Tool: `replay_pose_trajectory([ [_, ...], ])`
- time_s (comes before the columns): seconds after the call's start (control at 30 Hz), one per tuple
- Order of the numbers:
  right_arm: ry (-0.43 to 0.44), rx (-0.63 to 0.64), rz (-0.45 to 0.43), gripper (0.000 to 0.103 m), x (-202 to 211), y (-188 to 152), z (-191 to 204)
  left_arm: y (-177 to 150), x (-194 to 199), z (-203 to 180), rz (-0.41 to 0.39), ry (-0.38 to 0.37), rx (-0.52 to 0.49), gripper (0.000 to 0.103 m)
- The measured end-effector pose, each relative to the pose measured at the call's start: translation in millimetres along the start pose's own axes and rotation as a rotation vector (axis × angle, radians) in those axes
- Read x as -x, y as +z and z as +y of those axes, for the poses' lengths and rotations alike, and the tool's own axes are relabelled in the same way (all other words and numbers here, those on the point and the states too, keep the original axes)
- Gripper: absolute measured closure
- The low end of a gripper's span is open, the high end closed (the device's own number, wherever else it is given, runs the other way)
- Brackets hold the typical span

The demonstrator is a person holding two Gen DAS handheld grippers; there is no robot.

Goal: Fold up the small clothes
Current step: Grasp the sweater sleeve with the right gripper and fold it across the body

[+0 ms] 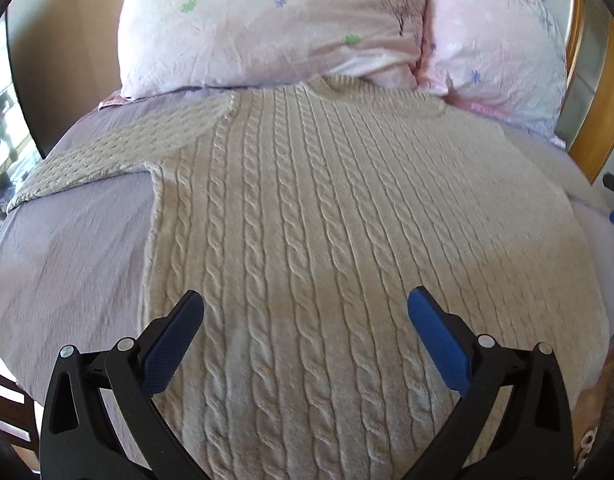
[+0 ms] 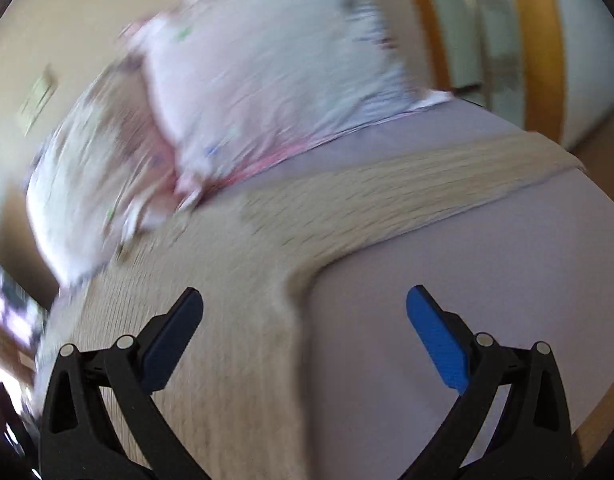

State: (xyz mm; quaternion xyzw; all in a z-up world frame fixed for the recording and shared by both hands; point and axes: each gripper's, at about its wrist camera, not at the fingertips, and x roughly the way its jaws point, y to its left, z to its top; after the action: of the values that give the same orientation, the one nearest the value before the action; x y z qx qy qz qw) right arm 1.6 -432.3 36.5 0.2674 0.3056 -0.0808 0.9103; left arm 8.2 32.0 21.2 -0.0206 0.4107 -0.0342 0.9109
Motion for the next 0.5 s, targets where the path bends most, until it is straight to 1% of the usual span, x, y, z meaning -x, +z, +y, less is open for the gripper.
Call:
replay_pose_trajectory([
  [0.03, -0.004, -0.112, -0.018, 0.006, -1.5, 18.8, -32.7, 4.4, 3.2, 10.7, -0.033, -0.015, 0.033, 0.001],
  [0.07, -0.009, -0.208, -0.034, 0.012, -3.9, 34.1, -62.4, 9.9, 6.8, 27.1, -0.08, -0.044, 0.086, 0.001],
  [0.1, -0.04, -0.319, -0.05, 0.028, -7.6, 49.6, -97.1, 13.8, 9.5, 41.7, -0.124, -0.08, 0.13, 0.001],
  [0.13, -0.074, -0.395, -0.052, 0.043, -11.5, 59.8, -121.5, 16.2, 12.4, 53.3, -0.165, -0.116, 0.166, 0.001],
  [0.17, -0.105, -0.456, -0.057, 0.046, -16.4, 68.1, -141.2, 18.8, 15.9, 71.3, -0.217, -0.157, 0.219, 0.001],
  [0.2, -0.128, -0.529, -0.057, 0.046, -22.1, 75.8, -163.9, 22.3, 16.9, 83.2, -0.237, -0.161, 0.252, 0.001],
  [0.23, -0.142, -0.577, -0.051, 0.046, -26.8, 79.7, -178.0, 26.7, 17.1, 92.9, -0.24, -0.144, 0.276, 0.001],
  [0.3, -0.13, -0.645, -0.034, 0.046, -38.3, 84.0, -200.0, 36.7, 14.2, 112.4, -0.228, -0.094, 0.302, 0.001],
  [0.33, -0.104, -0.658, -0.054, 0.05, -41.7, 86.4, -206.8, 39.7, 12.8, 120.9, -0.222, -0.067, 0.311, 0.001],
  [0.37, -0.115, -0.665, -0.061, 0.053, -44.9, 90.2, -210.5, 42.5, 11.7, 130.0, -0.218, -0.042, 0.32, 0.001],
  [0.4, -0.129, -0.675, -0.07, 0.06, -48.1, 93.3, -213.7, 45.6, 10.3, 139.8, -0.214, -0.012, 0.33, 0.001],
  [0.43, -0.133, -0.681, -0.075, 0.075, -52.4, 94.0, -216.7, 47.6, 9.7, 148.9, -0.209, 0.014, 0.335, 0.001],
  [0.47, -0.138, -0.684, -0.071, 0.088, -59.8, 97.1, -220.7, 50.7, 8.8, 159.5, -0.205, 0.038, 0.341, 0.001],
  [0.5, -0.148, -0.685, -0.059, 0.095, -67.5, 99.1, -224.7, 53.1, 6.2, 169.1, -0.207, 0.047, 0.343, 0.001],
])
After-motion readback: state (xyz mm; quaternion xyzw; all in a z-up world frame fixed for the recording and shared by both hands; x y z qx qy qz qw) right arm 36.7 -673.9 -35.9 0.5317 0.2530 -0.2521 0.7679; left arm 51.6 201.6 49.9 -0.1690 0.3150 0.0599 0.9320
